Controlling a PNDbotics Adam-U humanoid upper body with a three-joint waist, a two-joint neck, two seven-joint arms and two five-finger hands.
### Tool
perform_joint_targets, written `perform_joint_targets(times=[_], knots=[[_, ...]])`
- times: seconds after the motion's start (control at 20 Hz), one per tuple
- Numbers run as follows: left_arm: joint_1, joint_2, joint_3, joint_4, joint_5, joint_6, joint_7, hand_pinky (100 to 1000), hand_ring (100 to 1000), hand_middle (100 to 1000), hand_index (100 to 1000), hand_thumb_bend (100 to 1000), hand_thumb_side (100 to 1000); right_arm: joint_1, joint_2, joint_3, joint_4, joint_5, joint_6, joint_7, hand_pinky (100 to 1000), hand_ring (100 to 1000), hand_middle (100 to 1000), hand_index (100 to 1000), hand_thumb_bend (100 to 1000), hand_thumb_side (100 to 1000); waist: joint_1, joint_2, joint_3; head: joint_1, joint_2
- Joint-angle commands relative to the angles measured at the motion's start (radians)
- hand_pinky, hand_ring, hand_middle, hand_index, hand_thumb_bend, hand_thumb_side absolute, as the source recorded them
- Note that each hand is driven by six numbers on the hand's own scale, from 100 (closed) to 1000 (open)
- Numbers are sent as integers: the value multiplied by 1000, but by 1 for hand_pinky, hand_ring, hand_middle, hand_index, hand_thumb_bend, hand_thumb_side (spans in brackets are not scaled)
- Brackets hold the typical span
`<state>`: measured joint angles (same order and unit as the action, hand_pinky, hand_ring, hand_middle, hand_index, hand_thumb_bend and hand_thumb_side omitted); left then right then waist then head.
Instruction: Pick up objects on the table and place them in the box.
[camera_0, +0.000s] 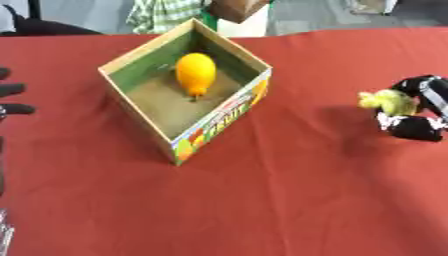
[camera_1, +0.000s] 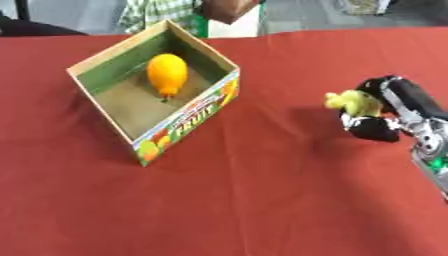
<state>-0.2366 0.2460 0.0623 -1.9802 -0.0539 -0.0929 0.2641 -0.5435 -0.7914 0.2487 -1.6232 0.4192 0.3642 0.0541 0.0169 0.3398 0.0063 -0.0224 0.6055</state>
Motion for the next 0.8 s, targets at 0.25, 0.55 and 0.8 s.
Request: perform_joint_targets(times=[0.25, 0.55, 0.8], knots=[[1, 14, -3, -20, -1, 6, 0, 543, 682, 695, 752, 100, 639, -110, -67, 7, -98, -2, 0, 22, 612, 728, 424, 555, 100, 339, -9, -26, 4, -5, 3], [1, 16, -10, -20, 1, 6, -5, 543, 682, 696, 752, 100, 640, -247, -16, 26, -107, 0, 16, 78, 618, 733, 422, 559, 100, 328, -19, -34, 18, -24, 18], [0, 16, -16, -20, 5, 5, -10, 543, 683, 696, 751, 100, 640, -366, 91, 39, -31, 14, 26, 107, 618, 736, 417, 561, 100, 320, -19, -38, 33, -44, 29]])
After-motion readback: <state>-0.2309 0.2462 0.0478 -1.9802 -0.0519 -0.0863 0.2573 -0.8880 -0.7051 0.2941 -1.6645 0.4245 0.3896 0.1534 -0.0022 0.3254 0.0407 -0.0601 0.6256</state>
